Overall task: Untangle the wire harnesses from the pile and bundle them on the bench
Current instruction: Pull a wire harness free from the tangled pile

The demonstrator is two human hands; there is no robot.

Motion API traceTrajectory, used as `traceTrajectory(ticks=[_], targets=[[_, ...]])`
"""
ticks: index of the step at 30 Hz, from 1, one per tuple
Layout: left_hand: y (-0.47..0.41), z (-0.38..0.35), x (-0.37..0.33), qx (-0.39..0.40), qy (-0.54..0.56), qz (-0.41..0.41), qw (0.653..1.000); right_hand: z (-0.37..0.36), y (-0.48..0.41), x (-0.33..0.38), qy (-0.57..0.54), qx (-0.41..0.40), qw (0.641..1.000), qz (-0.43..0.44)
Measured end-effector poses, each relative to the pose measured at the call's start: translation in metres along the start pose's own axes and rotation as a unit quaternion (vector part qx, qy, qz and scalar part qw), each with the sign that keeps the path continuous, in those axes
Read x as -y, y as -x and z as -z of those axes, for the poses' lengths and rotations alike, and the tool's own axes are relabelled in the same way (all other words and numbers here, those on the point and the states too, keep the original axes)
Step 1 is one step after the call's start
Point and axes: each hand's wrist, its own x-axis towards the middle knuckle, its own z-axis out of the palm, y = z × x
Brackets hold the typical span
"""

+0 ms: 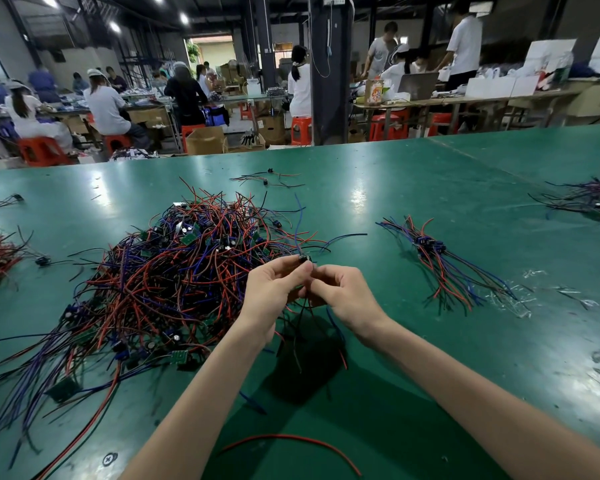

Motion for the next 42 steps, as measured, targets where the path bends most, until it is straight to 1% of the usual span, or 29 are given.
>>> traceTrajectory(ticks=[2,5,8,13,19,23,30,34,38,42], targets=[[-0.001,0.002,0.000,0.002,0.015,0.000,1.000,-0.001,0.000,0.000,-0.005,0.012,1.000,-0.004],[-0.003,0.003,-0.001,0.010,0.054,0.020,0.998,0.000,-0.002,0.002,-0.060,0.020,0.998,-0.027],[-0.003,0.001,-0.003,0.017,0.079,0.046,0.996,0.001,-0.001,0.004,-0.092,0.022,0.994,-0.046],[-0.004,0.003,-0.006,0.042,0.099,0.077,0.991,0.001,0.001,0.005,-0.082,0.030,0.995,-0.042],[-0.002,0.002,0.002,-0.003,0.044,0.021,0.999,0.000,0.000,0.002,-0.041,0.002,0.999,-0.029],[-0.003,0.003,0.003,-0.049,-0.010,-0.012,0.999,-0.001,0.001,0.000,-0.017,0.009,1.000,-0.018],[-0.004,0.008,0.003,-0.051,-0.062,-0.022,0.997,0.001,0.004,0.002,-0.028,0.066,0.997,-0.012],[-0.006,0.011,0.000,-0.055,-0.101,-0.057,0.992,0.006,0.002,0.002,-0.023,0.095,0.994,-0.039],[-0.008,0.016,-0.007,-0.081,-0.082,-0.086,0.990,0.006,0.005,0.000,0.008,0.148,0.986,-0.075],[-0.008,0.021,-0.011,-0.086,-0.068,-0.079,0.991,0.007,0.006,0.000,0.016,0.191,0.978,-0.084]])
